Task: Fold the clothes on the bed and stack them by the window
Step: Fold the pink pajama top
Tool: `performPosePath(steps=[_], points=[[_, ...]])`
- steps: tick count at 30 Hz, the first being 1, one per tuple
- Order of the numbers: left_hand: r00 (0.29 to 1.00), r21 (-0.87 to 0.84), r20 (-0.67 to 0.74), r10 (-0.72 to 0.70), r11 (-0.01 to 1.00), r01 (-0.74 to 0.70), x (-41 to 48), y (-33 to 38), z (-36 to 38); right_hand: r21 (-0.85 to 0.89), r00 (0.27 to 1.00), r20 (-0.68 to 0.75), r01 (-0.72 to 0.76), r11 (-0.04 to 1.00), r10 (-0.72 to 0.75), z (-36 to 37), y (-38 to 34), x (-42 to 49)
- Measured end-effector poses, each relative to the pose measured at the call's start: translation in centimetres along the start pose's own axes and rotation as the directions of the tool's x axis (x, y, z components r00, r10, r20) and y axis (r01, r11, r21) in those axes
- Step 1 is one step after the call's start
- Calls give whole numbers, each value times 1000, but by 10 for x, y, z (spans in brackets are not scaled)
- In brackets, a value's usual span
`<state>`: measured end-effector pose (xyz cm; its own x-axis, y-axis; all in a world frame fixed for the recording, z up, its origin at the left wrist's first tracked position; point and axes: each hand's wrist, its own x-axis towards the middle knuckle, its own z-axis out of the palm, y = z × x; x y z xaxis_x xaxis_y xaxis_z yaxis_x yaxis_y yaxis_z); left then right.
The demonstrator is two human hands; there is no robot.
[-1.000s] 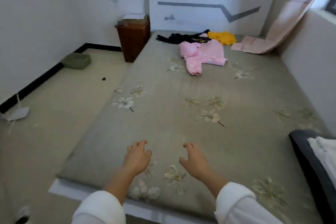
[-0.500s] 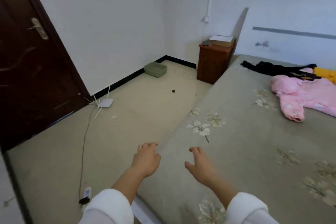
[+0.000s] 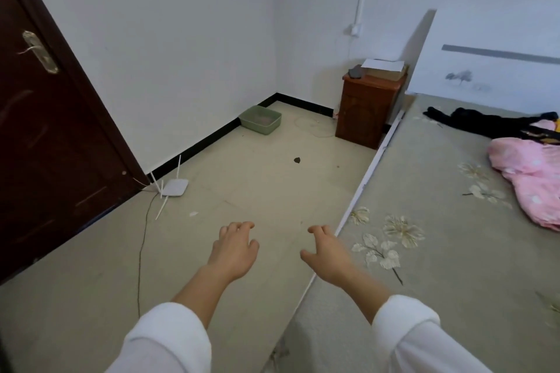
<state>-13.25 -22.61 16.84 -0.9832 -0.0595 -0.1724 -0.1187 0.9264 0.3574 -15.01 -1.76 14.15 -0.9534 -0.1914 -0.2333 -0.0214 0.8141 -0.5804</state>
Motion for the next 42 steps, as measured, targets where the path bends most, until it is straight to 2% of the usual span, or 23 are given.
performPosePath(steps=[5, 11, 17, 23, 29, 34, 42], points=[[996, 10, 22, 86, 996, -86, 70, -61, -33, 1, 994, -94, -50, 999, 50, 23, -45, 70], [973, 28, 90, 214, 976, -218, 138, -127, -72, 70, 968, -123, -213, 975, 221, 55, -94, 130], [941, 59, 167, 294, 950, -307, 219, -134, -83, 103, 928, -170, -319, 942, 333, 53, -104, 167], [869, -11, 224, 440, 893, -450, 293, -71, -70, 133, 853, -261, -433, 892, 453, 4, -80, 203], [780, -54, 261, 570, 815, -577, 396, 24, -55, 180, 773, -338, -506, 844, 536, -62, -34, 268], [728, -92, 293, 620, 776, -624, 489, 114, -50, 213, 721, -357, -557, 803, 594, -138, 15, 339], [652, -135, 247, 716, 692, -709, 636, 243, -39, 261, 659, -402, -583, 769, 636, -248, 90, 443]])
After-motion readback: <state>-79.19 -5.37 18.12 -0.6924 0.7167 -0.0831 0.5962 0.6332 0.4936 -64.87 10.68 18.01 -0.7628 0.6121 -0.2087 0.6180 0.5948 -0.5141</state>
